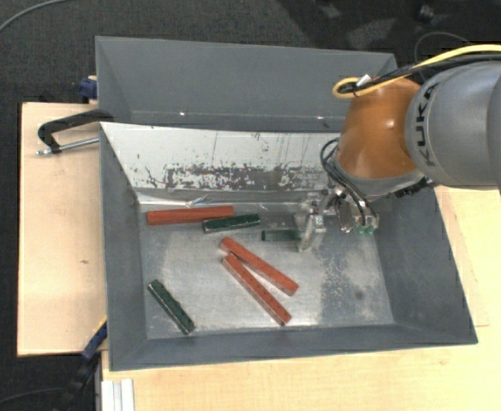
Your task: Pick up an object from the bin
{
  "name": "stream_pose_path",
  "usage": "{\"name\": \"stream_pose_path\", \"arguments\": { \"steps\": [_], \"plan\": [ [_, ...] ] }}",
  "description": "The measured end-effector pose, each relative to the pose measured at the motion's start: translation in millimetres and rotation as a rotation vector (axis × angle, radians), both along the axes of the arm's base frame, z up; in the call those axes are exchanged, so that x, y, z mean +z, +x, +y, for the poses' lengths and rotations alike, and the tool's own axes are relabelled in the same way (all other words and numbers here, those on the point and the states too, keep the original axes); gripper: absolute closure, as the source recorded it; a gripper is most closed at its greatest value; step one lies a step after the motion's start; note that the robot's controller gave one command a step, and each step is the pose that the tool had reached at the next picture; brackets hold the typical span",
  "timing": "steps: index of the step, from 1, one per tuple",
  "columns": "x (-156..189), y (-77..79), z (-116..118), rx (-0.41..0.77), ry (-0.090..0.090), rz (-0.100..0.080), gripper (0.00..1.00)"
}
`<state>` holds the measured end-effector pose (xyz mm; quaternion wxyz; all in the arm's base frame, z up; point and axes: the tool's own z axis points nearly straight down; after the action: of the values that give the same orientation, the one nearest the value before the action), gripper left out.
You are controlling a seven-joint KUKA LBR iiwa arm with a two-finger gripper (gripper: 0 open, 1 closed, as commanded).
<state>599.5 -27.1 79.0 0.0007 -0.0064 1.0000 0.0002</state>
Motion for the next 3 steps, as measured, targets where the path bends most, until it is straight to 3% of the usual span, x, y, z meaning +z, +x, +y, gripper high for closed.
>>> {"name": "stream_pose_path", "arguments": {
  "steps": [1,2,3],
  "plan": [
    [0.0,0.0,0.0,0.0,0.0,0.0,0.0],
    [0.0,0.0,0.0,0.0,0.0,0.0,1.0],
    [103.2,-40.0,-40.6,-0.001,-0.003,-0.011,1.0]
  ]
}}
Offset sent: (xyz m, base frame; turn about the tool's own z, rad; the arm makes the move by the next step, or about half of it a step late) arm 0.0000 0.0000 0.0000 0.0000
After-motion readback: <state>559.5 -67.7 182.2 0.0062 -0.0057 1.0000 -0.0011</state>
